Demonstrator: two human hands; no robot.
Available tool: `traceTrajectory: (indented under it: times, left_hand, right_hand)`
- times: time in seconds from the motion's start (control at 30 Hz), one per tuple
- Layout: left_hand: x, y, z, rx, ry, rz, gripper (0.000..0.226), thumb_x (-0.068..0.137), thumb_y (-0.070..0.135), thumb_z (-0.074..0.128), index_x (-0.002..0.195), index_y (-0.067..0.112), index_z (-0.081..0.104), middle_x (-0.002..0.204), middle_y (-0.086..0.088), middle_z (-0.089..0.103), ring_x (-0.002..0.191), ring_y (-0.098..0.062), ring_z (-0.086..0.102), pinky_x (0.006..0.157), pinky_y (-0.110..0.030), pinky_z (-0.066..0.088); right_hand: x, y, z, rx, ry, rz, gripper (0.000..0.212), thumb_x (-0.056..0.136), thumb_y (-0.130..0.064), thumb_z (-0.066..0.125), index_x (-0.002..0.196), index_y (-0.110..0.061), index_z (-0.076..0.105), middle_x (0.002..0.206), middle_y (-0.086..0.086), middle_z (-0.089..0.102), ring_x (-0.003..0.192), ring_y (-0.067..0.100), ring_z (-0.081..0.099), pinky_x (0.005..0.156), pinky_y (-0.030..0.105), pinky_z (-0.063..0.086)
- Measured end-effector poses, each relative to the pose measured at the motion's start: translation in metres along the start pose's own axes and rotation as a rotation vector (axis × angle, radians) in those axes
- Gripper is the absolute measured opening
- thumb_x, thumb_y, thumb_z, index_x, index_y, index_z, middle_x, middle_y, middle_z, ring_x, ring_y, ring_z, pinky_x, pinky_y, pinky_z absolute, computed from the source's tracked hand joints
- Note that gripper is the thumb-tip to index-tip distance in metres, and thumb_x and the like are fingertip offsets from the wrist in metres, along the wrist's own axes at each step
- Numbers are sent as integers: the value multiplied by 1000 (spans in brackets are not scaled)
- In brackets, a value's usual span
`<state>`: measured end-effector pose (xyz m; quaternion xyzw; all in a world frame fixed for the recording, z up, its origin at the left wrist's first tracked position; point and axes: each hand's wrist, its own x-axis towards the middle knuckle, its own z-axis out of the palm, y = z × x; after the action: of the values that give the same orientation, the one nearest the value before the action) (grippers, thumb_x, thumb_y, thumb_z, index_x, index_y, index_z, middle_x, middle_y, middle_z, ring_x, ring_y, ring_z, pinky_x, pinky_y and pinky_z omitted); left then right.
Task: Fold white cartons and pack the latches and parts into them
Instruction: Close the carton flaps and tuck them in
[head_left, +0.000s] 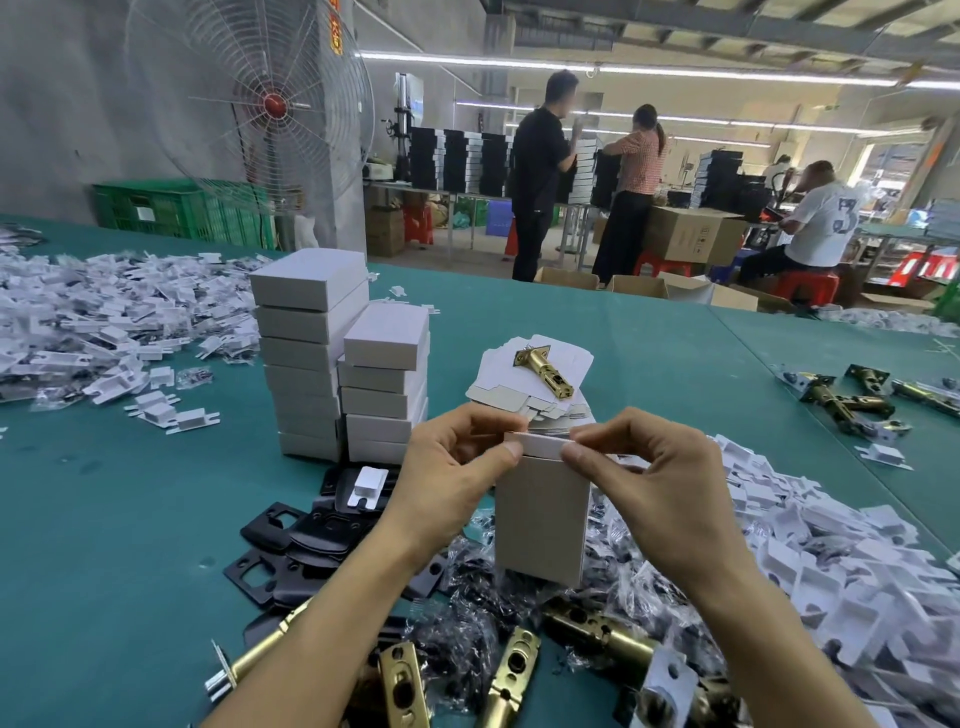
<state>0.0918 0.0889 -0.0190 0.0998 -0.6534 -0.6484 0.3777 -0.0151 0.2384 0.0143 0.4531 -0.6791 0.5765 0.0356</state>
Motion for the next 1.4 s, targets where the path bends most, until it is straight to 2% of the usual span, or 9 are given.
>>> traceTrajectory:
  times: [0.1,0.27,0.47,0.53,0.63,0.9,1.07,1.3,1.4]
  left_hand:
    - [-2,3,2,-16,-6,12,22,88,-6,67,94,15,73,101,-6,76,62,-3,66,50,-10,46]
    - [-2,3,0,-46,10,35,30,87,-13,63,88,16,69,108,-2,75,96,-16,74,65,-20,55]
    - [-4,0,1,16,-6,43,28,86,-4,69,75,22,73,106,0,75,83,-12,71,55,-14,50]
    - [-5,0,1,37,-20,74,15,79,9,74,87,21,70,108,-1,74,89,-16,71,60,-20,54]
    - [-4,-3,-1,61,-21,105,39,72,9,84,103,21,62,106,-5,73,98,-23,72,80,-30,59]
    - [-5,-5,-2,115,-32,96,22,64,21,87,80,21,71,107,1,74,105,-19,70,85,-48,60]
    - [-4,-4,-2,137,-17,108,20,62,23,85,78,22,72,104,4,74,102,-15,71,82,-38,61]
    - [-2,-6,-1,154,-7,109,18,68,20,86,75,32,73,104,8,74,103,-13,70,79,-27,59]
    - [-1,-7,0,87,-32,17,22,76,15,85,85,32,75,111,9,73,105,-18,71,77,-22,56]
  right_hand:
    - [1,1,-4,7,-56,-23,11,78,-4,80,78,-15,76,82,-15,74,80,0,69,70,10,53]
    - [1,5,-7,36,-199,21,11,84,-5,74,86,-15,78,93,-9,75,95,2,69,83,20,57]
    - [2,11,-6,-132,-253,-83,24,94,-10,64,102,-30,75,106,-19,69,105,2,64,84,18,53]
    - [2,13,-6,-168,-256,-106,25,96,-12,61,106,-32,74,110,-20,66,108,3,62,85,21,53]
    - [3,15,-6,-174,-257,-138,25,96,-11,61,106,-31,74,111,-19,66,108,3,62,88,23,52]
    - [4,14,-6,-207,-258,-145,24,95,-11,63,105,-28,76,112,-18,67,109,-4,60,91,15,48]
    - [3,13,-9,-147,-322,-55,23,91,-15,69,108,-29,75,118,-16,65,107,-4,59,85,16,53]
    - [1,14,-7,-129,-336,40,28,90,-19,71,104,-43,71,108,-20,70,90,9,70,79,36,59]
    - [0,16,-6,-92,-277,66,27,90,-16,71,102,-41,73,106,-18,72,87,13,71,77,42,59]
